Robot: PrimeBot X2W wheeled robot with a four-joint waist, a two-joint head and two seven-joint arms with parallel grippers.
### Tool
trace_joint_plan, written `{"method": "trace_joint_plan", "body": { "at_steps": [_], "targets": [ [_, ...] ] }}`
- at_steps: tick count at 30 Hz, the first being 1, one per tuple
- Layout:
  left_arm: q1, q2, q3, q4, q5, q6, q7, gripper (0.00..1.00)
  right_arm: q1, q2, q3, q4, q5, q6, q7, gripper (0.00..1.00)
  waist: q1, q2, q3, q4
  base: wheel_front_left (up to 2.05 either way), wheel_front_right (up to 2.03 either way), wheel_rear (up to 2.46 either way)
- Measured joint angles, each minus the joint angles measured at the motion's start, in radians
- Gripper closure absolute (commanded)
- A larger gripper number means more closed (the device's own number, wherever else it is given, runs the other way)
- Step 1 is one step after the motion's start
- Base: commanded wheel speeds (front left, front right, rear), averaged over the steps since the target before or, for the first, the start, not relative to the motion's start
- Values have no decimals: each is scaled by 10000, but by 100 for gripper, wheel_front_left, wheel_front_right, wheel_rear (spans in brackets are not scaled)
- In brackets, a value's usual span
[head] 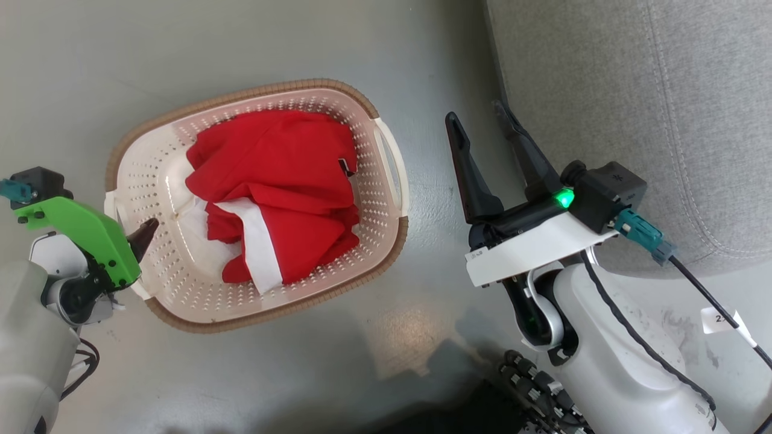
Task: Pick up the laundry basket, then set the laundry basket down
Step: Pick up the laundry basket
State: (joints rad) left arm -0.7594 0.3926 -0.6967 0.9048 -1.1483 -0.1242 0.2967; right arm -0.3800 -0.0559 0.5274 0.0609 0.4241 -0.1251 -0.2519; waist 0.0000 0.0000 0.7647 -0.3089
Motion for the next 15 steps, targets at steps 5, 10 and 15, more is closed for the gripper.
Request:
{"method": "trace_joint_plan", "body": {
  "at_steps": [5, 10, 15],
  "targets": [
    [7, -6, -88, 115, 4, -2, -259, 0, 0, 2, -8, 86, 88, 0, 0, 0, 0, 0, -244, 10, 0, 0, 0],
    [63, -17, -247, 194, 113, -2, -541, 0, 0, 2, -73, 221, 121, 0, 0, 0, 0, 0, -573, 19, 0, 0, 0],
    [358, -150, -539, 111, 389, -2, -974, 0, 0, 0, -178, 410, 174, 0, 0, 0, 0, 0, -1008, 48, 0, 0, 0]
  ]
}}
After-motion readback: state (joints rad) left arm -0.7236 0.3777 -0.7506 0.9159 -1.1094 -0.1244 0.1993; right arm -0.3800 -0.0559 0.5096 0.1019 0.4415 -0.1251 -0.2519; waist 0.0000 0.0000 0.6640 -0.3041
